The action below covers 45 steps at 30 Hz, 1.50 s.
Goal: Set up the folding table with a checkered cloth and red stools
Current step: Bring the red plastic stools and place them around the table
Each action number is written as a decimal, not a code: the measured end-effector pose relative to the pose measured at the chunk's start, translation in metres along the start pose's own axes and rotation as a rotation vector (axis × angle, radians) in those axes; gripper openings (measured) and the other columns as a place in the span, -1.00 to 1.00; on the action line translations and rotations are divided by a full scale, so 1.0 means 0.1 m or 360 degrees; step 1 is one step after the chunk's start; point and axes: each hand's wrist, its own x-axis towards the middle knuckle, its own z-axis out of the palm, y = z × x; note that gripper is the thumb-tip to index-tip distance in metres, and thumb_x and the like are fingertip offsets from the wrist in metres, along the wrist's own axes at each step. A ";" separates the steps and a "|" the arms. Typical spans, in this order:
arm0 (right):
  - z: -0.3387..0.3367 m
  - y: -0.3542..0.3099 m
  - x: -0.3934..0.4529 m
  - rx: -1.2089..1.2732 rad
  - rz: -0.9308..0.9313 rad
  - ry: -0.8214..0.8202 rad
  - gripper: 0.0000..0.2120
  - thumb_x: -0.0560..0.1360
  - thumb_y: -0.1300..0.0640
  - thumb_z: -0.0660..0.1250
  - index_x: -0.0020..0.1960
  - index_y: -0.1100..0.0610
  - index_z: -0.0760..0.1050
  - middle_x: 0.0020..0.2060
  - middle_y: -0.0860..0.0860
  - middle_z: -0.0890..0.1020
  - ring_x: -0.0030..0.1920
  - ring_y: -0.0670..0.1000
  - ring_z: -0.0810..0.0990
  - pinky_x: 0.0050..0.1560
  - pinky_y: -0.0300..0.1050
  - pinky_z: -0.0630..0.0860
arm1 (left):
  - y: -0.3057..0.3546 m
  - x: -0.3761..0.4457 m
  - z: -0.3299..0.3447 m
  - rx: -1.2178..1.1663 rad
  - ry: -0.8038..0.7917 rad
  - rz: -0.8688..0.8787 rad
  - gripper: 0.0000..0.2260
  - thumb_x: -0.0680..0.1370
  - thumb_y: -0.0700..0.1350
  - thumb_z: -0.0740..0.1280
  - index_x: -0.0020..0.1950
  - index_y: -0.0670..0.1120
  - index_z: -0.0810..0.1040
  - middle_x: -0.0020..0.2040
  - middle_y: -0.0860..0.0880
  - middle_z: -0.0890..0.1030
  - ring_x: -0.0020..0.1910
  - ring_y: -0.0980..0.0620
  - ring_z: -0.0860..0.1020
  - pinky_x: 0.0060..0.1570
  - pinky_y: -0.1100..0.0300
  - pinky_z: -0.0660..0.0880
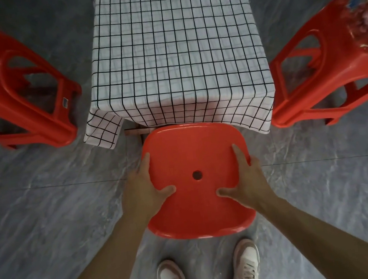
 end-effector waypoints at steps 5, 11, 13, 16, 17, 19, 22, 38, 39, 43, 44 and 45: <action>0.01 0.00 0.00 0.0011 0.0019 -0.0008 0.26 0.19 -0.09 0.65 0.57 -0.20 -0.19 0.48 0.11 0.06 0.40 0.21 0.32 0.37 0.23 0.38 | -0.04 -0.07 0.07 0.0053 -0.0076 -0.0021 0.17 0.23 0.21 0.57 0.56 0.20 -0.21 0.45 -0.12 0.30 0.38 -0.14 0.34 0.30 -0.10 0.38; 0.04 0.03 -0.12 -0.0003 -0.0006 -0.0011 0.26 0.17 -0.10 0.66 0.56 -0.21 -0.16 0.43 0.11 0.12 0.40 0.18 0.27 0.36 0.21 0.38 | -0.15 -0.22 0.10 0.0013 -0.0068 0.0009 0.18 0.22 0.17 0.60 0.58 0.14 -0.17 0.46 -0.14 0.28 0.40 -0.14 0.31 0.34 -0.08 0.35; 0.08 0.06 -0.18 -0.0008 -0.0004 -0.0014 0.26 0.17 -0.10 0.65 0.56 -0.21 -0.16 0.43 0.11 0.12 0.41 0.18 0.26 0.37 0.22 0.37 | -0.19 -0.32 0.12 0.0012 -0.0077 0.0002 0.18 0.23 0.16 0.60 0.58 0.14 -0.18 0.46 -0.14 0.26 0.41 -0.13 0.29 0.34 -0.07 0.33; 0.13 0.12 -0.30 -0.0011 -0.0015 -0.0023 0.26 0.17 -0.11 0.65 0.55 -0.22 -0.18 0.44 0.10 0.10 0.42 0.19 0.24 0.36 0.25 0.37 | -0.24 -0.46 0.17 -0.0003 -0.0060 0.0018 0.18 0.22 0.18 0.59 0.58 0.15 -0.17 0.50 -0.11 0.21 0.42 -0.10 0.25 0.35 -0.05 0.31; 0.15 0.15 -0.33 -0.0020 -0.0019 -0.0027 0.25 0.18 -0.11 0.65 0.55 -0.21 -0.18 0.44 0.10 0.10 0.42 0.20 0.23 0.37 0.26 0.36 | -0.27 -0.51 0.18 -0.0004 -0.0055 0.0008 0.18 0.22 0.18 0.59 0.58 0.15 -0.17 0.51 -0.09 0.20 0.43 -0.09 0.24 0.36 -0.03 0.30; 0.18 0.20 -0.43 -0.0032 -0.0029 -0.0045 0.25 0.19 -0.11 0.64 0.55 -0.21 -0.20 0.45 0.10 0.09 0.43 0.20 0.21 0.37 0.25 0.35 | -0.32 -0.64 0.23 -0.0021 -0.0059 -0.0021 0.18 0.21 0.17 0.60 0.58 0.15 -0.16 0.52 -0.09 0.18 0.43 -0.08 0.25 0.36 0.01 0.28; 0.21 0.30 -0.55 -0.0053 -0.0092 -0.0074 0.24 0.20 -0.11 0.63 0.56 -0.20 -0.20 0.47 0.11 0.05 0.44 0.21 0.19 0.35 0.21 0.34 | -0.35 -0.84 0.31 -0.0057 -0.0024 -0.0039 0.18 0.20 0.14 0.61 0.58 0.16 -0.13 0.51 -0.10 0.20 0.41 -0.09 0.27 0.36 0.03 0.28; 0.37 0.58 -1.01 -0.0038 -0.0128 -0.0083 0.22 0.27 -0.13 0.59 0.55 -0.19 -0.28 0.48 0.13 -0.04 0.44 0.21 0.13 0.36 0.19 0.33 | -0.47 -1.35 0.52 -0.0155 0.0159 -0.0064 -0.04 0.22 0.03 0.62 0.53 0.14 0.22 0.34 -0.11 0.41 0.30 -0.08 0.39 0.35 -0.02 0.34; 0.41 0.56 -1.03 -0.0043 -0.0134 -0.0087 0.23 0.27 -0.14 0.59 0.54 -0.20 -0.30 0.48 0.13 -0.05 0.43 0.21 0.13 0.36 0.19 0.33 | -0.49 -1.36 0.48 -0.0142 0.0157 -0.0058 -0.05 0.22 0.01 0.63 0.53 0.12 0.23 0.34 -0.11 0.41 0.31 -0.08 0.39 0.36 -0.01 0.33; 0.48 0.55 -1.07 -0.0036 -0.0141 -0.0087 0.23 0.26 -0.15 0.59 0.54 -0.22 -0.30 0.47 0.12 -0.03 0.43 0.22 0.14 0.34 0.21 0.36 | -0.58 -1.37 0.43 -0.0115 0.0138 -0.0050 -0.05 0.24 0.02 0.61 0.54 0.12 0.21 0.36 -0.11 0.39 0.33 -0.09 0.37 0.37 -0.02 0.32; 0.47 0.56 -1.07 -0.0026 -0.0138 -0.0074 0.23 0.25 -0.15 0.59 0.54 -0.21 -0.29 0.48 0.12 -0.02 0.43 0.22 0.14 0.34 0.21 0.35 | -0.57 -1.38 0.44 -0.0119 0.0135 -0.0051 -0.05 0.25 0.03 0.61 0.54 0.12 0.20 0.36 -0.12 0.38 0.33 -0.10 0.37 0.37 -0.04 0.33; 0.46 0.58 -1.07 -0.0021 -0.0126 -0.0062 0.23 0.24 -0.15 0.60 0.55 -0.21 -0.26 0.48 0.12 -0.01 0.43 0.21 0.15 0.35 0.21 0.35 | -0.54 -1.39 0.45 -0.0121 0.0125 -0.0054 -0.05 0.25 0.04 0.60 0.54 0.12 0.19 0.37 -0.12 0.37 0.34 -0.10 0.37 0.36 -0.05 0.33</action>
